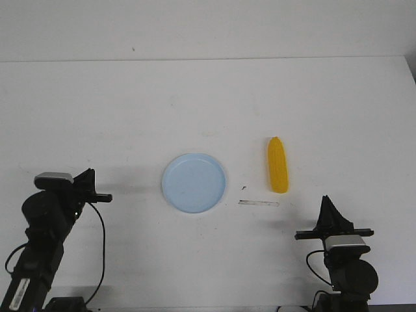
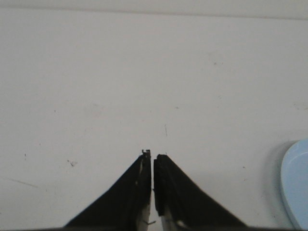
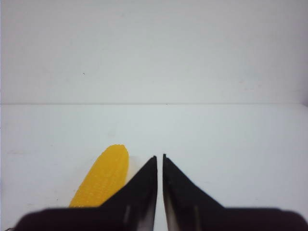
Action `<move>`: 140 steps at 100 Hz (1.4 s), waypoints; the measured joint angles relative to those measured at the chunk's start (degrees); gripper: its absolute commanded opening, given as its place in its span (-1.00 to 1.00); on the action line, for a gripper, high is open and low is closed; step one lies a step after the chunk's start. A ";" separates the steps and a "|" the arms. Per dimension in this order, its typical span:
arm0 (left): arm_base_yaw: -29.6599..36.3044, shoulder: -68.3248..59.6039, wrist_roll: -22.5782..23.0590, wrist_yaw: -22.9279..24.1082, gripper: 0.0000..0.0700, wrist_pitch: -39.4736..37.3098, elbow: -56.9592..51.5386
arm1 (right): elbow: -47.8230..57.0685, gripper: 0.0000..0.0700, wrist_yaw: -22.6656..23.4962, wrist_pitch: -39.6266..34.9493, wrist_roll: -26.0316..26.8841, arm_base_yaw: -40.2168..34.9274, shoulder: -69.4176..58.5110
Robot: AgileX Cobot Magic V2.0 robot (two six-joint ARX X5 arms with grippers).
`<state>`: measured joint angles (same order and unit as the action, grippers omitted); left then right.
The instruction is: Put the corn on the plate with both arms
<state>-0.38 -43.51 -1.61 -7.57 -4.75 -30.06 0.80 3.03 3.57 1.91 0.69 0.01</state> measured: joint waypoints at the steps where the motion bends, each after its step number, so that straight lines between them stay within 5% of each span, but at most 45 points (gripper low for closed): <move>1: 0.00 0.74 0.13 -0.02 -1.00 -0.46 0.50 | 0.00 -0.95 0.00 0.02 0.00 0.00 0.00; 15: 0.00 10.88 0.83 -0.02 -1.00 -5.11 7.78 | 0.00 -0.95 0.00 0.00 0.00 0.00 0.00; 57: 0.00 31.56 0.87 2.08 -1.00 -1.97 10.84 | 0.00 -0.95 -0.02 0.02 0.00 0.00 0.00; 83: 0.00 34.12 0.87 7.04 -0.99 -1.86 10.84 | 0.00 -0.95 0.00 0.02 0.00 0.00 0.00; 140: 0.02 34.12 0.87 7.13 -0.99 -1.86 10.84 | 0.00 -0.95 0.00 0.04 -0.04 0.00 0.00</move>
<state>-0.36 -9.39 -0.73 -0.45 -6.61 -19.22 0.80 3.03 3.62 1.87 0.69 0.01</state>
